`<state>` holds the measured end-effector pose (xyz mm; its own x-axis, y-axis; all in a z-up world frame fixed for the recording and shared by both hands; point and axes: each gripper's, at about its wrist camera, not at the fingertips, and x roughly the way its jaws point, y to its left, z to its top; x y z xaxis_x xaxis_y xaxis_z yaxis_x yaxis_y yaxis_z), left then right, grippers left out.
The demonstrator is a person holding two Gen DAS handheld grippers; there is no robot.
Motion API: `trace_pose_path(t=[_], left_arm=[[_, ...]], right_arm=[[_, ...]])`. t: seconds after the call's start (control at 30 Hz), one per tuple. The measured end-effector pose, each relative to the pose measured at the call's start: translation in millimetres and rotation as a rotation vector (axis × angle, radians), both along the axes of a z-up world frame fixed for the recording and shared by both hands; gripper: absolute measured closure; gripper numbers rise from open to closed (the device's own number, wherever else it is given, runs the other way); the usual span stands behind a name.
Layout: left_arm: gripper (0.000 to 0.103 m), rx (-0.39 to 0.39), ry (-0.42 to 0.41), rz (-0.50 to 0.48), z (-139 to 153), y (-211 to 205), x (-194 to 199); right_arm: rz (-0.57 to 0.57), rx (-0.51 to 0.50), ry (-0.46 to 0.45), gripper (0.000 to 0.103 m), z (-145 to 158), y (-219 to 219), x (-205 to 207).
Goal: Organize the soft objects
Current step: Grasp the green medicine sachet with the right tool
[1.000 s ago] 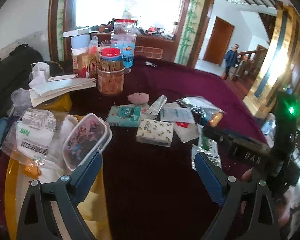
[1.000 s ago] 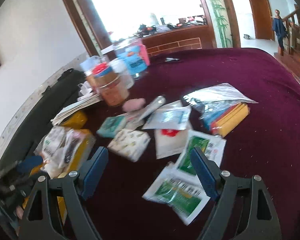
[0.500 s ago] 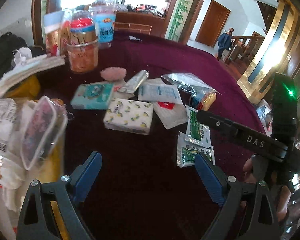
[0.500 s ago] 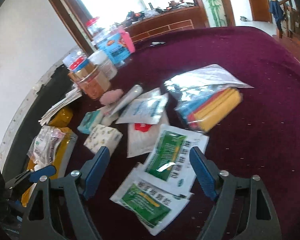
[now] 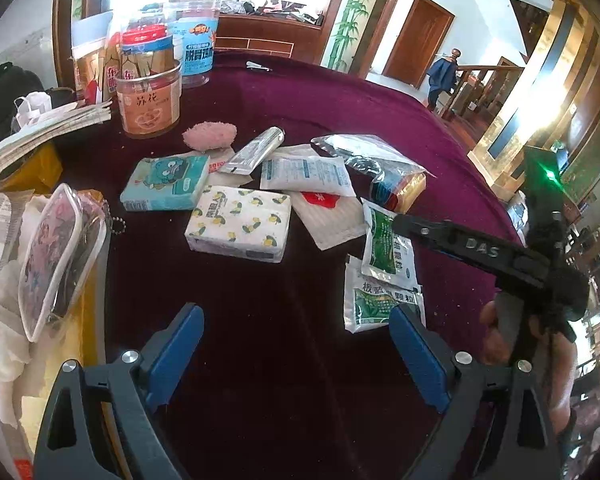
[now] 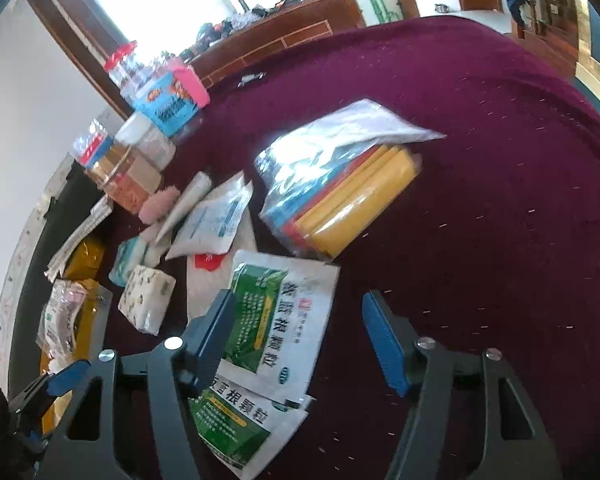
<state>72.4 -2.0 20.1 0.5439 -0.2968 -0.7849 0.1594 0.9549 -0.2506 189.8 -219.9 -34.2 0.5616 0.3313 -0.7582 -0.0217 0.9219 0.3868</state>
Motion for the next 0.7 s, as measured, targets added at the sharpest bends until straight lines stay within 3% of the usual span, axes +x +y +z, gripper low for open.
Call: trace_pose_path(t=[0.23, 0.37, 0.57, 0.6, 0.7], left_arm=[[0.007, 0.003, -0.011, 0.015, 0, 8, -4], [0.007, 0.002, -0.012, 0.013, 1, 9, -6], [0.007, 0.016, -0.015, 0.007, 4, 5, -6], [0.007, 0.018, -0.018, 0.007, 4, 4, -5], [0.007, 0.017, -0.018, 0.001, 6, 2, -5]], right_arm=[[0.011, -0.178, -0.032, 0.032, -3, 36, 0], [0.039, -0.314, -0.055, 0.033, -7, 54, 1], [0.07, -0.319, -0.056, 0.058, -5, 52, -3], [0.077, -0.299, -0.055, 0.071, -4, 50, -4], [0.093, -0.187, -0.035, 0.083, 0, 37, -9]])
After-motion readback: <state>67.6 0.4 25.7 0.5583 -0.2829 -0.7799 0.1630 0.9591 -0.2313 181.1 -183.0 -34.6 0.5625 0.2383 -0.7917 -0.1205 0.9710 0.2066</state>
